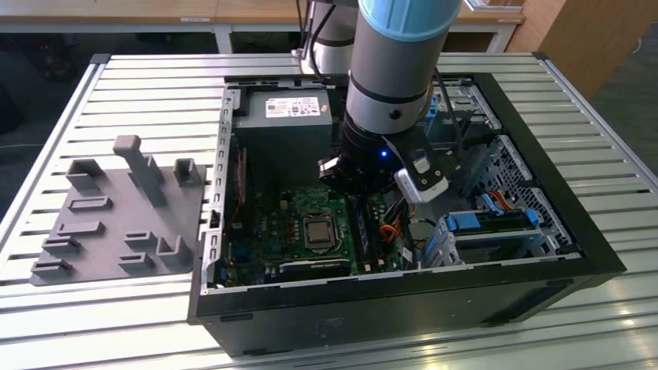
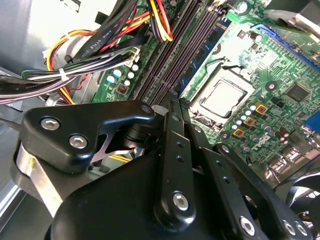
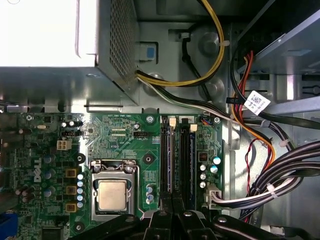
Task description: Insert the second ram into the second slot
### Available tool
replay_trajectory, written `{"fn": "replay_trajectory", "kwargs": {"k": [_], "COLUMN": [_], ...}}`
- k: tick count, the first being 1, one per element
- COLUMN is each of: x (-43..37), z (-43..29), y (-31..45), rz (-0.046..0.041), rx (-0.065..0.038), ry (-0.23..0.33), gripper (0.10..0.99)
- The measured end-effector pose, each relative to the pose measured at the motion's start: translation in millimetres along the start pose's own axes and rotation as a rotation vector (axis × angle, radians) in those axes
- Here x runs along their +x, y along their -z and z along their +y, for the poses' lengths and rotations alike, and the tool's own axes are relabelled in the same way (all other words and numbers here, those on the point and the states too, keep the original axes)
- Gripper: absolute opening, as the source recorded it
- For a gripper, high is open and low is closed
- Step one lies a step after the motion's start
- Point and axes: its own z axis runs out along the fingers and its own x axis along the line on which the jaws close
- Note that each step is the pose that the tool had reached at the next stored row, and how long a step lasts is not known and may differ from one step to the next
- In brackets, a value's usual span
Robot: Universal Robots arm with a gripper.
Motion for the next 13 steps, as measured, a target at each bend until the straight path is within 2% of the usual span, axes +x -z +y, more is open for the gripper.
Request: {"fn": "replay_trajectory", "kwargs": {"k": [13], "x": [-0.2], "z": [0.0], "y": [-2.4], "rz": [0.0002], "rx": [-0.002], "ry": [0.000], "gripper": [0.114]}}
